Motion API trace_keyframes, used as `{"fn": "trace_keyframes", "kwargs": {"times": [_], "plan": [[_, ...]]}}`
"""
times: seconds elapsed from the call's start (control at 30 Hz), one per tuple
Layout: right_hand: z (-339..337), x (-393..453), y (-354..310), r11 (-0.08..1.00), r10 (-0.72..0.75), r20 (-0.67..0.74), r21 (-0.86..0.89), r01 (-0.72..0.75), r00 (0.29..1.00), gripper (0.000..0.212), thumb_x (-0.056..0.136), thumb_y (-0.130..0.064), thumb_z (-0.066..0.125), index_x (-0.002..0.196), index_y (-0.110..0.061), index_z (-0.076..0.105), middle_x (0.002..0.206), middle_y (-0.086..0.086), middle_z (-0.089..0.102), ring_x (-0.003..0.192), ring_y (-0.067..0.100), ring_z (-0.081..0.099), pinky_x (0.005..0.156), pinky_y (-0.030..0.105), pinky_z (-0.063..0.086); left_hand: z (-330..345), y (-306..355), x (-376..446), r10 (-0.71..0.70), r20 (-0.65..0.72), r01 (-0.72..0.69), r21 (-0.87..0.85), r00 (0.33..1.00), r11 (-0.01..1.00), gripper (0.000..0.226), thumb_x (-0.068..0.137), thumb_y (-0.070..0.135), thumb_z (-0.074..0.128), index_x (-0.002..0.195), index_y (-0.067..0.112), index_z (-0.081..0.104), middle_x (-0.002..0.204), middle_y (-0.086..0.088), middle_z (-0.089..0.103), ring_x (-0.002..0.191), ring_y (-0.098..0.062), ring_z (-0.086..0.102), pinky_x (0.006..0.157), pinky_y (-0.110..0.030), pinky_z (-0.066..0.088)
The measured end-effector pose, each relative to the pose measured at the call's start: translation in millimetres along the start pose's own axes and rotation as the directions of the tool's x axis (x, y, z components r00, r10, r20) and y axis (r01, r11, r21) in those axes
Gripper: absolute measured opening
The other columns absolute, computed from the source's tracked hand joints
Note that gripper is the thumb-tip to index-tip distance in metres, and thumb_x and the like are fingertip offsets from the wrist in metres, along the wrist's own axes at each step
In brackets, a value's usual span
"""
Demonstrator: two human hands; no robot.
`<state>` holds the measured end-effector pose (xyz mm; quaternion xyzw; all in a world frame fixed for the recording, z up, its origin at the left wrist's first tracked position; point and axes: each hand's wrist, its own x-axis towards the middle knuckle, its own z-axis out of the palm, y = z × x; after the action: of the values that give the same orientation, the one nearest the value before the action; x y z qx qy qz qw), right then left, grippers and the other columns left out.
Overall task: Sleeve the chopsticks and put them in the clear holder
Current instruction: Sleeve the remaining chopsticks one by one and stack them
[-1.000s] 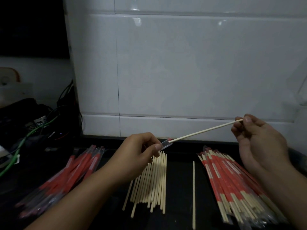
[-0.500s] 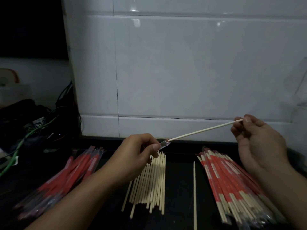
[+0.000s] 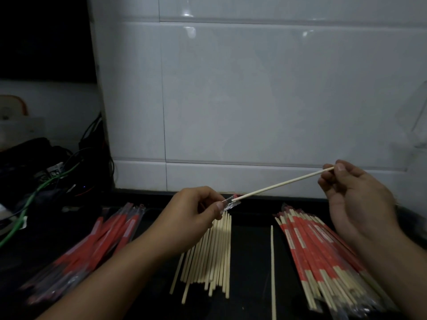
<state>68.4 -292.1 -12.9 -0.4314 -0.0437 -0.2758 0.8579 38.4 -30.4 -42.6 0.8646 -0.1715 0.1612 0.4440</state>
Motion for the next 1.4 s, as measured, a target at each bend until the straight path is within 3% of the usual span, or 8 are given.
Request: {"fn": "trace_keyframes", "kwargs": {"times": [0.23,0.4,0.6,0.77,0.93,1.23,1.4], "plan": [[3,-6,3,1.0,0.011,0.031,-0.003,-0.011,0.999,0.016,0.098,-0.002,0.05,0.09,-0.011,0.062,0.065,-0.002,0.069,0.062,0.007,0.065,0.064,0.018,0.055,-1,2,1,-0.026,0.009,0.027,-0.131,1.0,0.991,0.005,0.085,0.029,0.074,0.087,0.025,0.072,0.08,0.002,0.072,0.067,-0.006,0.066,0.064,-0.019,0.055],[3,-5,0,1.0,0.004,0.016,0.006,-0.004,1.0,0.017,0.098,-0.002,0.049,0.09,-0.011,0.061,0.069,0.0,0.068,0.061,0.006,0.064,0.063,0.017,0.055,-2,-2,3,-0.044,-0.063,0.039,-0.086,0.997,0.996,0.008,0.084,0.028,0.075,0.078,0.024,0.07,0.073,0.002,0.071,0.063,-0.006,0.064,0.061,-0.018,0.052],[1,0,-4,0.999,-0.017,-0.009,0.031,0.018,1.0,0.017,0.099,-0.003,0.049,0.09,-0.012,0.06,0.07,0.0,0.067,0.058,0.005,0.063,0.062,0.017,0.054,-2,-4,3,-0.012,-0.054,0.008,-0.066,0.998,0.998,0.01,0.09,0.032,0.067,0.082,0.028,0.07,0.08,0.003,0.07,0.073,-0.013,0.066,0.071,-0.036,0.06],[2,-2,-2,0.999,-0.016,-0.003,0.028,0.017,1.0,0.018,0.099,-0.003,0.048,0.09,-0.013,0.06,0.073,0.001,0.066,0.059,0.005,0.063,0.063,0.017,0.054,-1,-2,0,-0.002,-0.049,-0.001,-0.054,0.999,0.999,0.01,0.09,0.034,0.067,0.083,0.028,0.071,0.08,0.002,0.07,0.075,-0.015,0.066,0.073,-0.043,0.059],[1,-2,-3,0.999,-0.017,-0.01,0.033,0.017,1.0,0.017,0.099,-0.003,0.049,0.09,-0.013,0.06,0.078,0.003,0.065,0.06,0.005,0.063,0.063,0.018,0.054,-1,0,0,-0.002,-0.039,0.0,-0.042,0.999,0.999,0.007,0.089,0.035,0.069,0.084,0.03,0.072,0.08,0.005,0.07,0.076,-0.012,0.066,0.074,-0.042,0.059],[2,-4,-2,0.999,0.012,0.015,0.041,-0.012,1.0,0.017,0.098,-0.003,0.048,0.09,-0.013,0.06,0.064,-0.004,0.069,0.06,0.005,0.064,0.062,0.017,0.054,-1,-1,0,0.006,-0.052,-0.007,-0.013,0.999,1.0,0.006,0.087,0.037,0.07,0.082,0.033,0.071,0.079,0.009,0.07,0.074,-0.009,0.065,0.07,-0.035,0.059],[4,-12,3,0.996,0.053,0.1,-0.079,-0.045,0.994,0.014,0.096,-0.002,0.053,0.091,-0.01,0.064,0.069,0.002,0.07,0.063,0.009,0.067,0.064,0.02,0.056,2,1,-1,0.002,-0.028,-0.002,0.002,1.0,1.0,0.009,0.085,0.042,0.07,0.084,0.033,0.071,0.079,0.011,0.07,0.074,-0.005,0.064,0.069,-0.03,0.058]]}}
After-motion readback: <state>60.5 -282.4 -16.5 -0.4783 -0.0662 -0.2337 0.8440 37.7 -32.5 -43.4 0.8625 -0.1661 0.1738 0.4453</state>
